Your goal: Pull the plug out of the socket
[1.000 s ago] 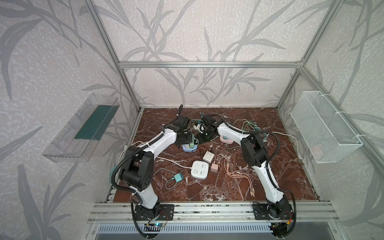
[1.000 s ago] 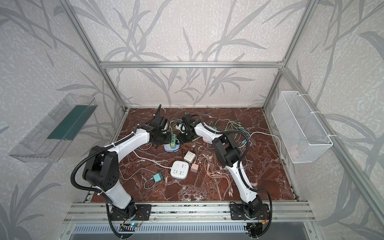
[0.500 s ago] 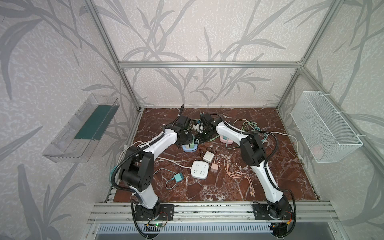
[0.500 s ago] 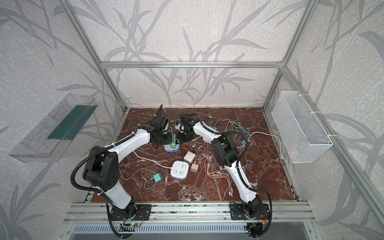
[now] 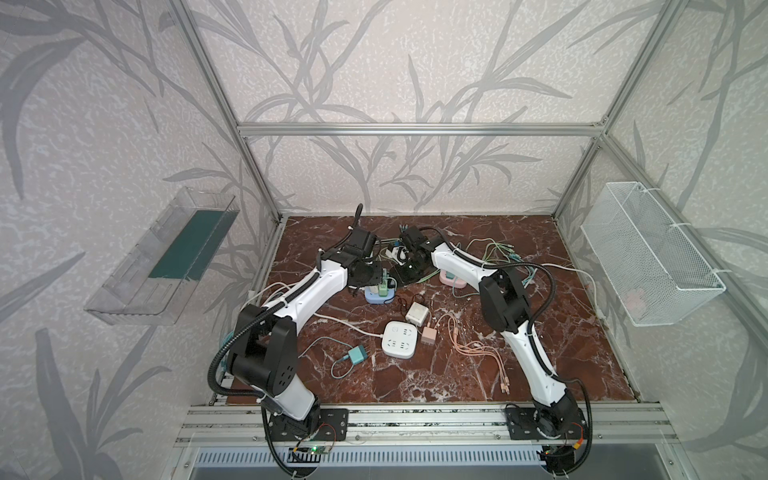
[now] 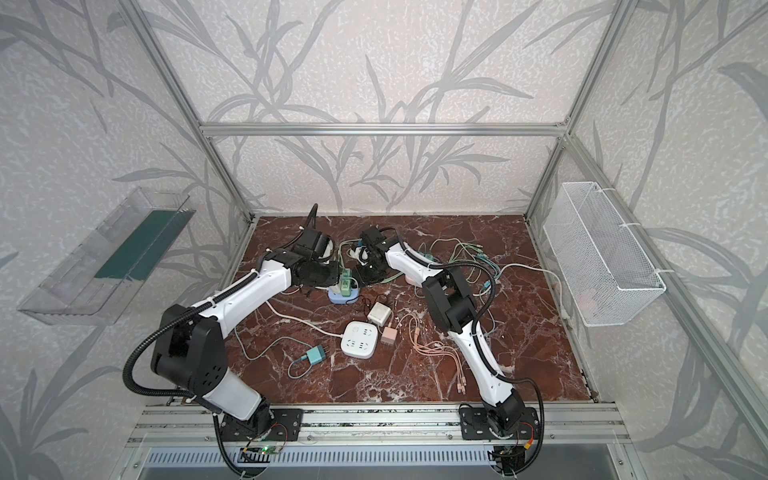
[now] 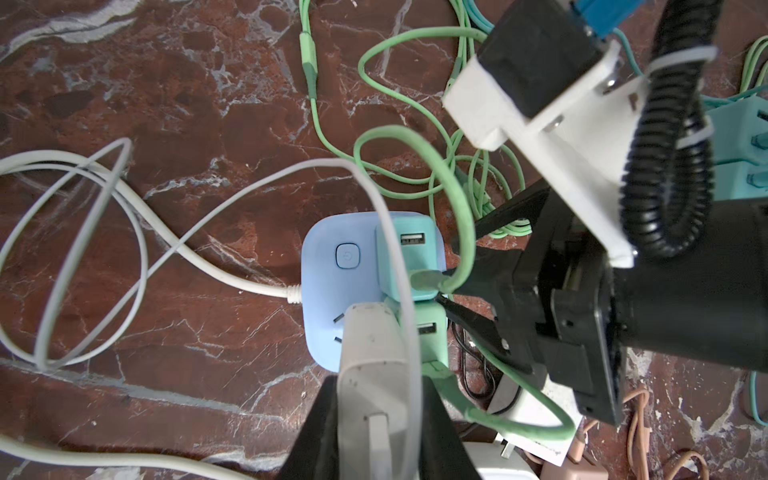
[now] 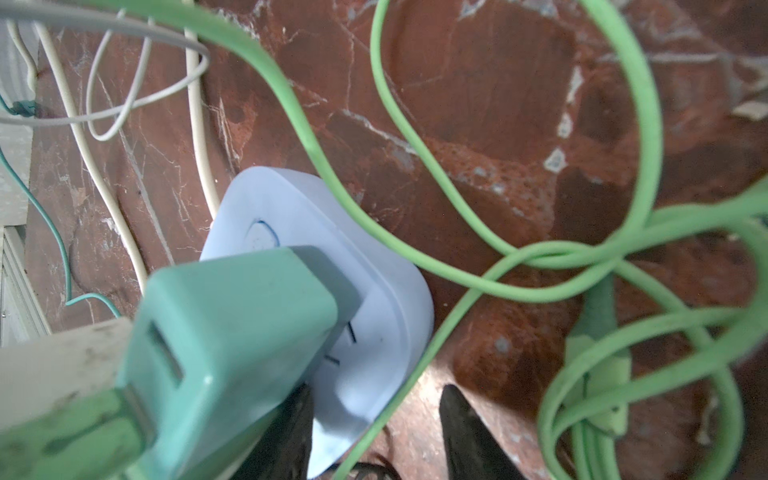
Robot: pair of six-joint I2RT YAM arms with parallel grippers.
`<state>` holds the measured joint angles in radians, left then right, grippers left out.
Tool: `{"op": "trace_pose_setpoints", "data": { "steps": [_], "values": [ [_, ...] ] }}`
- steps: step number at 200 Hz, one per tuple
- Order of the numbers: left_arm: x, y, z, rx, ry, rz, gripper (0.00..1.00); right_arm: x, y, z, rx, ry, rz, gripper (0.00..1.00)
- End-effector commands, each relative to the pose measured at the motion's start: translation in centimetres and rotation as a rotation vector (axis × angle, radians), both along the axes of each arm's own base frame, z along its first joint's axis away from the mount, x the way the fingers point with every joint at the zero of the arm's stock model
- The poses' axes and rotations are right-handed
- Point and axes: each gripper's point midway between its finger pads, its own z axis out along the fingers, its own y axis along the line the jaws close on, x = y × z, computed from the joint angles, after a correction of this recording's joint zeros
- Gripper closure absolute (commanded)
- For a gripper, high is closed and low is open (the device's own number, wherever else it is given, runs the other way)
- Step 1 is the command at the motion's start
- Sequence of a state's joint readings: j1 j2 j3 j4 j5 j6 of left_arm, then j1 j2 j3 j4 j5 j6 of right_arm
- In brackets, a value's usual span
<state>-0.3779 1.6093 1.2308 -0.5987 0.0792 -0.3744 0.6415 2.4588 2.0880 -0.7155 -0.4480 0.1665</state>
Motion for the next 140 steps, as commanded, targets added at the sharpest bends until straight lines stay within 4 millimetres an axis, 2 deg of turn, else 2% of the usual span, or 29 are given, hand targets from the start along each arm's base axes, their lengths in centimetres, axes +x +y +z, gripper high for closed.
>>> {"op": "trace_pose_setpoints", "data": {
  "steps": [1, 77, 117, 140],
  "values": [
    [-0.4, 1.1, 0.2, 0.031, -0.006, 0.029, 0.96, -1.2, -2.9, -5.6, -0.159, 0.081, -0.031, 0.5],
    [-1.0, 5.4, 0.5, 0.06, -0.014, 0.139, 0.96, -0.7, -1.8, -3.9, -0.058, 0.071, -0.027, 0.45],
    [-1.4, 5.7, -0.3, -0.087, -0.001, 0.155, 0.96, -0.8, -1.4, -3.8, -0.028, 0.082, -0.018, 0.43],
    [-1.9, 6.2, -1.0, -0.112, 0.016, 0.165, 0.96, -0.9, -1.3, -3.9, -0.025, 0.087, -0.02, 0.43]
  ]
}}
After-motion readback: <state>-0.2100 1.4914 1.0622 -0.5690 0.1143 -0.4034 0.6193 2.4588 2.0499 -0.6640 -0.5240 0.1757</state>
